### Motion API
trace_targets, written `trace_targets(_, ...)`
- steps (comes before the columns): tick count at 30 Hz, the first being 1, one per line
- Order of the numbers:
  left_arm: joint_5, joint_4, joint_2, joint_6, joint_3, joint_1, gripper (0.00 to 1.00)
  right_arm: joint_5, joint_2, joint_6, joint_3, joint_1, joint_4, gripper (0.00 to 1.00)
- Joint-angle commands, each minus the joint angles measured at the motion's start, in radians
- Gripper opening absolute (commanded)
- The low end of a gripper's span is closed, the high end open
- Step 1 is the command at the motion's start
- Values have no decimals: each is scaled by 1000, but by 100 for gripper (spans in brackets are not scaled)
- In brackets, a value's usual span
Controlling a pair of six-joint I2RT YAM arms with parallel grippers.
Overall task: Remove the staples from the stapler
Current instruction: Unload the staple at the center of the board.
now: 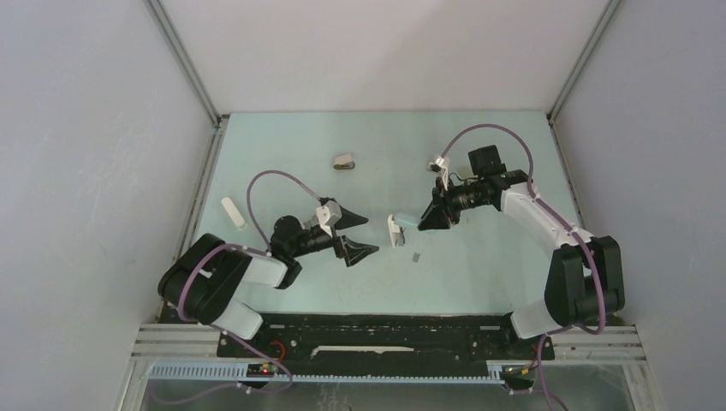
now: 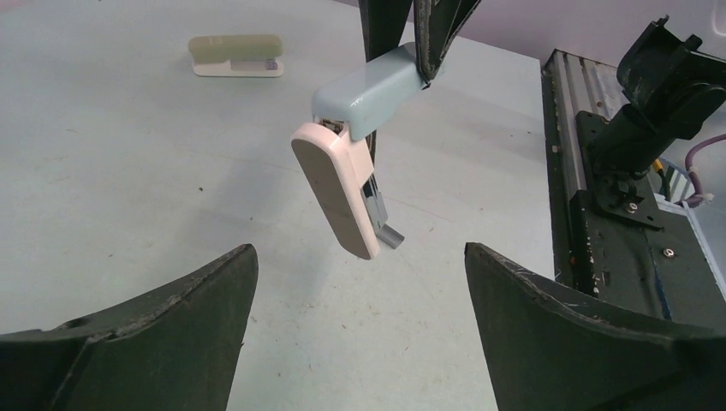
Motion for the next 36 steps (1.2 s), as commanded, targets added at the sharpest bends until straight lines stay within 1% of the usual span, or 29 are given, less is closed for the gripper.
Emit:
trace_targets(1,60,107,55,16,68,-12,96,-85,-49,-7,40,17,8,0)
trace_targets(7,146,118,106,10,111,-12,94,-140,-117,13,40,28,13,0)
trace_targets(13,256,131,152,-46,172,-22,92,-165,-140,21,40,47,14,0)
trace_targets(16,294,134,175,-71,200,-35,87,-167,-146,24,40,56,18,0)
trace_targets(20,324,135,200,-105,225,-44,79,-171,-153,26,40,62,22,0)
trace_targets(23,340,135,215,-125,236,-44,68,-166,-155,24,40,62,21,0)
trace_targets(25,355,135,225,-142,248,-44,58,-157,-151,19,40,59,19,0)
trace_targets(30,381,133,255,-199,290,-29,17,-109,-135,-41,40,47,-8,0)
trace_targets(32,381,132,264,-226,305,-12,5,-75,-123,-89,47,39,-42,0)
trace_targets(33,379,131,267,-239,312,-3,1,-60,-111,-112,53,34,-60,0)
trace_targets(36,371,123,276,-278,334,15,0,-13,-83,-159,63,26,-83,0)
